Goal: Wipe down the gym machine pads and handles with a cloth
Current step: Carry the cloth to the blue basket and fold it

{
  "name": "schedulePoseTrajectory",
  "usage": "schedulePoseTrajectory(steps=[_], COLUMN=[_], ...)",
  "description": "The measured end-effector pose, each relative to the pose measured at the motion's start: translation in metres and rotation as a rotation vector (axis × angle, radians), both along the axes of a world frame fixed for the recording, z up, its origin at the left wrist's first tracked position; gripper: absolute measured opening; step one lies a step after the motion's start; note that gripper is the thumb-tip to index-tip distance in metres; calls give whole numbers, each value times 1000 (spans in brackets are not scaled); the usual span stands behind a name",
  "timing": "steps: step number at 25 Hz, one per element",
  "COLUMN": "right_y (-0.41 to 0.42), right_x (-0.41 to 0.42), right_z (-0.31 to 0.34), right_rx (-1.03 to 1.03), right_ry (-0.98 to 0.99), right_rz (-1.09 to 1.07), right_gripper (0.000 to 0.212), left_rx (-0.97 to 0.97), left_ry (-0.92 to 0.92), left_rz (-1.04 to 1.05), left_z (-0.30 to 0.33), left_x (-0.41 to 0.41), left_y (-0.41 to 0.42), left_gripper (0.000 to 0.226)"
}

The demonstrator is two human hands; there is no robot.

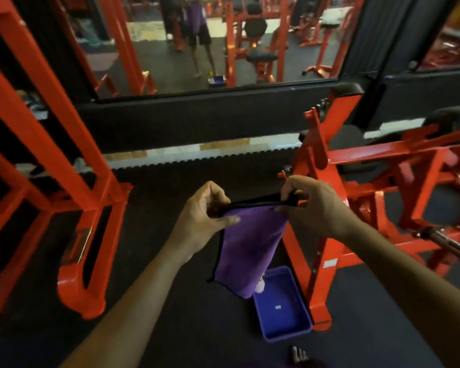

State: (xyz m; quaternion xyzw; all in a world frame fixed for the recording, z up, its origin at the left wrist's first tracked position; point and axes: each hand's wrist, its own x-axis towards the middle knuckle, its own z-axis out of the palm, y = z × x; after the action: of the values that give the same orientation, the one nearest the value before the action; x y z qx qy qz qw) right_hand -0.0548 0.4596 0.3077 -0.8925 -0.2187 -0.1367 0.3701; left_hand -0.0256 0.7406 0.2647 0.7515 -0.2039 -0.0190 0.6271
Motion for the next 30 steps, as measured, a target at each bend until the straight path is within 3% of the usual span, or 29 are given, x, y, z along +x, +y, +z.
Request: schedulePoseTrajectory(steps=[3, 5, 7, 8, 10, 12, 13, 15, 18, 19, 21, 23, 27, 28, 30], right_y=[13, 14, 7, 0, -3, 7, 11, 20, 27, 26, 22, 16, 2, -2, -6], right_x=[-12, -9, -9, -17, -48, -87, -99, -112, -125, -127, -130, -136, -159, -166, -178], right_z=[24, 39, 34, 16, -44, -99, -120, -141, -155, -163, -177, -183, -208, -218, -232], right_rx=[161, 231, 472, 696, 1090, 1156, 1152, 1139, 993, 907, 782, 701, 636, 506, 154], right_ry=[-14, -39, 48, 189, 643, 941, 969, 893, 825, 806, 780, 805, 994, 1003, 1008], right_rz=[-82, -149, -248, -273, -249, -273, -281, -417, -693, -758, -906, -990, -704, -652, -560], right_gripper=[28, 25, 11, 9, 36, 58, 57, 33, 10, 12, 21, 37, 73, 72, 62], left_rx=[-186, -149, -196, -221, -192, -22, 83, 211, 231, 198, 141, 237, 363, 385, 617], left_ry=[350, 460, 510, 547, 563, 527, 532, 628, 758, 806, 889, 865, 771, 747, 595], left_rz=[-298, -357, -334, -321, -305, -297, -294, -282, -342, -418, -590, -565, -291, -332, -472], left_z=[-17, -37, -42, -39, -42, -53, -63, -85, -109, -117, -128, -134, -160, -172, -191], left_x=[3, 2, -1, -5, -12, -19, -22, -30, -40, -42, -48, -57, -78, -84, -93], left_y=[-14, -32, -52, -61, -69, -69, -68, -62, -53, -49, -45, -48, -55, -57, -62], left_gripper=[58, 37, 25, 26, 28, 40, 46, 47, 36, 35, 55, 71, 77, 83, 82])
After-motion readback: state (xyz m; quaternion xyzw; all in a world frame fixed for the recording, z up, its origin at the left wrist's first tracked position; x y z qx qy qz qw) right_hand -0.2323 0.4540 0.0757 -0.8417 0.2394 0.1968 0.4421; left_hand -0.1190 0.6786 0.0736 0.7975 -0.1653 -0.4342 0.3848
